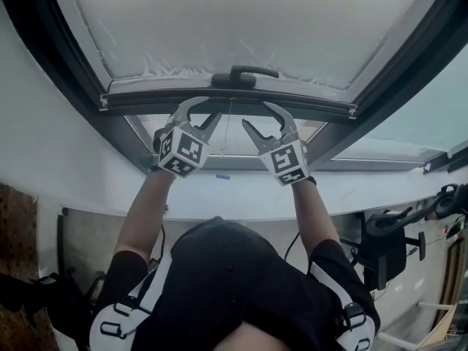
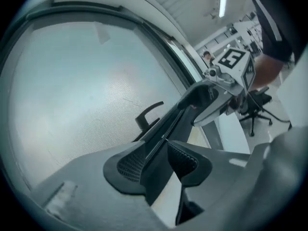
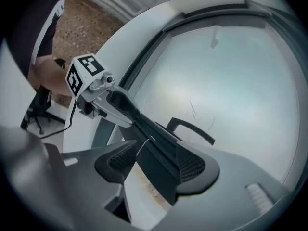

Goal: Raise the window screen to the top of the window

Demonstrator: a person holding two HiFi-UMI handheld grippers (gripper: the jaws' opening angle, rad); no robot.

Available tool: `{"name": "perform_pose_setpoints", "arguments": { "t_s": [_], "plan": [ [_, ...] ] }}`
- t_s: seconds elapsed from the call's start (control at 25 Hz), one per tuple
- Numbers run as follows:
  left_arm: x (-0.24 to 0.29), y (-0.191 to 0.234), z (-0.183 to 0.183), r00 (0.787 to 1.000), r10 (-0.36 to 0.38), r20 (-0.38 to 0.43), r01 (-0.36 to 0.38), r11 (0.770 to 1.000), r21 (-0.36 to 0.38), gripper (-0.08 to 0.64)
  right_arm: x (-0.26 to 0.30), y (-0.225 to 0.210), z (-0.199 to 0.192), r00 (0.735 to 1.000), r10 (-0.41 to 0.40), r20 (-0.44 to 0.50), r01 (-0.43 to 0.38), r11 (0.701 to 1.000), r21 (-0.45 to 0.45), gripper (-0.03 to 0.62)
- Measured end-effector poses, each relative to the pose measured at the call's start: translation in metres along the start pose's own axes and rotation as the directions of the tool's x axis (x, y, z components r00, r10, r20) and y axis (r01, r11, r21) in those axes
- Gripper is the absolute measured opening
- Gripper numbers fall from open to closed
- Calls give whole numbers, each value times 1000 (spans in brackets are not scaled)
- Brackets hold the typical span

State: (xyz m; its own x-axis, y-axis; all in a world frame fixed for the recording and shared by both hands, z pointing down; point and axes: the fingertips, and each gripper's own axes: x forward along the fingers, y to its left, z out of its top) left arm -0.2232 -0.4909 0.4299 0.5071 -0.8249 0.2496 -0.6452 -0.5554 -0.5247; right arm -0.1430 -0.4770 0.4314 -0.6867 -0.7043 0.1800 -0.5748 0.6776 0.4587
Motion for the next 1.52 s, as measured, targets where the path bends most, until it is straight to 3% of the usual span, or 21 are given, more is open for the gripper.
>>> {"name": "perform_pose_setpoints", "arguments": {
  "t_s": [0.16,0.36,0.52,0.76,0.92,1.04,1.24,1.44,1.52],
  "plan": [
    [8,1,-6,996,-4,-91,25,971,237,150,17,-2,-18,992,4,-125,-26,983,-180,244],
    [17,1,-19,984,35,-176,39,915,402,150,28,-1,-27,976,-32,-216,-51,928,-368,245],
    [24,-1,-30,966,68,-248,65,869,491,149,31,-1,-36,963,-67,-260,-65,882,-467,245],
    [26,-1,-31,950,115,-291,72,824,562,149,32,2,-44,951,-105,-291,-68,848,-526,245],
    [26,-3,-39,919,124,-375,139,788,600,149,33,4,-50,930,-137,-341,-101,796,-597,247],
    [28,-4,-38,909,147,-390,136,779,612,149,32,5,-54,909,-166,-381,-124,768,-629,259],
    [28,-7,-35,901,165,-402,119,795,594,149,33,4,-52,900,-203,-386,-96,770,-630,252],
    [26,-9,-35,906,188,-380,74,813,577,140,31,8,-54,888,-203,-412,-117,768,-630,244],
    [26,-10,-37,904,170,-393,87,826,557,135,32,6,-54,889,-204,-411,-120,761,-637,244]
  ]
}}
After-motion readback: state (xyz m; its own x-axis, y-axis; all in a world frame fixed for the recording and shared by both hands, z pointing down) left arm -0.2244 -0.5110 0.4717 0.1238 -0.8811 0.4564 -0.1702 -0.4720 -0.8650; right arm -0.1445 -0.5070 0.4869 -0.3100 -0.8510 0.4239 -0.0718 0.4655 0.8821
